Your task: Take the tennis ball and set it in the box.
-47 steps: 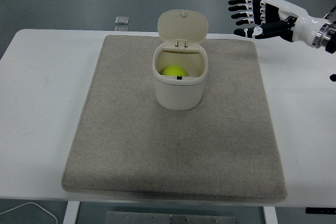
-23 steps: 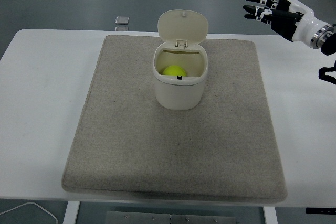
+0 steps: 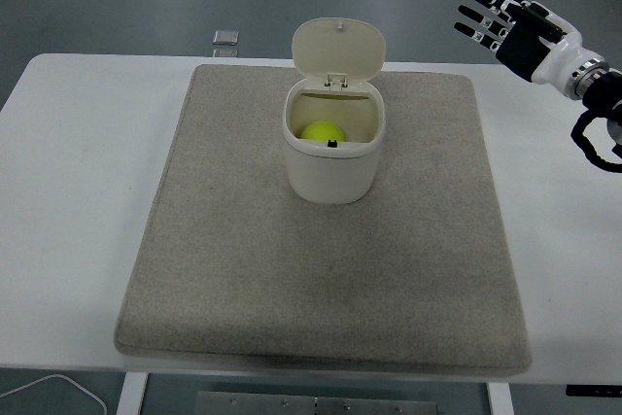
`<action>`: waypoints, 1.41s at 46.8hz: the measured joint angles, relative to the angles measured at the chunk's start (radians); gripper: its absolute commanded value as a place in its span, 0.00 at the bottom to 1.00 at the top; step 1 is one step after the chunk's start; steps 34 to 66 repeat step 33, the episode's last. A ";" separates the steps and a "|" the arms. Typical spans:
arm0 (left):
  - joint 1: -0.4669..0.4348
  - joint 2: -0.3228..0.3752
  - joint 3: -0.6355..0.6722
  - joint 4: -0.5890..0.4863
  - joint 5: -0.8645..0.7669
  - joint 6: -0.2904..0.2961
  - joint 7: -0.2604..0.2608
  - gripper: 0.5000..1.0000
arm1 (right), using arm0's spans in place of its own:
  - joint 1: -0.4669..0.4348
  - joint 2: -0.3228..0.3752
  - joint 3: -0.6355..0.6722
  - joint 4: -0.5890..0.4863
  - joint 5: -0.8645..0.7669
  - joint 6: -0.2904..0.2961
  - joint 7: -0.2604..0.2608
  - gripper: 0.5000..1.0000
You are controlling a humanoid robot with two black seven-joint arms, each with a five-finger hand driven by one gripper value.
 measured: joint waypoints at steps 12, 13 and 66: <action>-0.001 0.000 0.000 0.000 0.000 0.000 0.000 0.99 | -0.029 0.048 0.023 -0.075 -0.018 0.001 0.010 0.86; -0.001 0.000 0.000 0.000 0.000 0.000 0.000 0.99 | -0.029 0.048 0.023 -0.077 -0.018 0.001 0.010 0.86; 0.000 0.000 0.000 0.000 0.000 0.000 0.000 0.99 | -0.037 0.050 0.022 -0.078 -0.020 0.005 0.010 0.86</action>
